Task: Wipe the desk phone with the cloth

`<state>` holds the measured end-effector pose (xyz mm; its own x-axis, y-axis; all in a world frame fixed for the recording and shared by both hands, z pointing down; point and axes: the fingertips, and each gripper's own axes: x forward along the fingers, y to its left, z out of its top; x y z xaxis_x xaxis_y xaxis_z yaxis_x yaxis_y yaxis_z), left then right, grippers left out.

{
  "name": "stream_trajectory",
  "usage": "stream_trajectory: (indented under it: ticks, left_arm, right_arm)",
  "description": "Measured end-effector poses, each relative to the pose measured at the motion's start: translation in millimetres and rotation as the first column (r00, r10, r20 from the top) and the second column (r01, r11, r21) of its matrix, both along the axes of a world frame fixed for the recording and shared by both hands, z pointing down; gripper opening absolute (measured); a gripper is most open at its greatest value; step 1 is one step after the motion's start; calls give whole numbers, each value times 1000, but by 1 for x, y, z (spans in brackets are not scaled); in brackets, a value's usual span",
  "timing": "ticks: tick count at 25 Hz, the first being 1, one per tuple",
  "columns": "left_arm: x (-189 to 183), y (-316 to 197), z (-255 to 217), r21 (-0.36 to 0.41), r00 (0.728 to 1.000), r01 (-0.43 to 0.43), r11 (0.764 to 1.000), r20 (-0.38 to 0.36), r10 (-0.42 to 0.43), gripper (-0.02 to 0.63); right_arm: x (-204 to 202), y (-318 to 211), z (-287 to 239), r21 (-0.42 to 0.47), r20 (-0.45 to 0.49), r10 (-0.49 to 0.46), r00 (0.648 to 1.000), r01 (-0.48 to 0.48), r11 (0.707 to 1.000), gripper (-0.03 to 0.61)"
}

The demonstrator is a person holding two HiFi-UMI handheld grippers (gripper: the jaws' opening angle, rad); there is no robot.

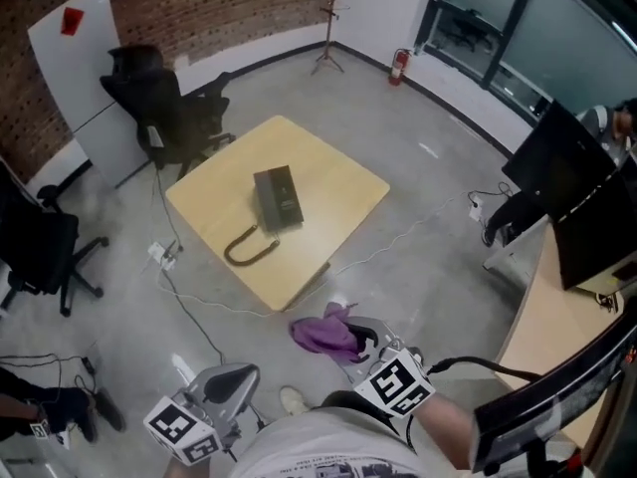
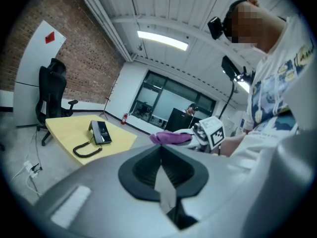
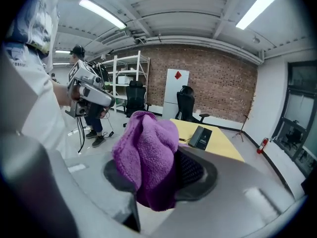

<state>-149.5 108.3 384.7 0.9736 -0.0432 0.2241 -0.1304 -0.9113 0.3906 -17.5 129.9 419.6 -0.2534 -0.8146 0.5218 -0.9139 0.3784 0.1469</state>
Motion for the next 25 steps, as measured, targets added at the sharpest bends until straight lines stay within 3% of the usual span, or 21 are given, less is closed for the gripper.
stream_trajectory:
  ticks: [9, 20, 25]
  left_arm:
    - [22, 61, 1, 8, 998, -60, 998, 13, 60, 5]
    - [42, 166, -5, -4, 994, -102, 995, 29, 102, 5]
    - [37, 203, 2, -12, 996, -78, 997, 46, 79, 5]
  right_arm:
    - [10, 71, -13, 43, 44, 54, 998, -56, 998, 160]
    - [7, 161, -22, 95, 63, 37, 997, -43, 995, 158]
    - [1, 195, -12, 97, 96, 11, 995, -21, 995, 158]
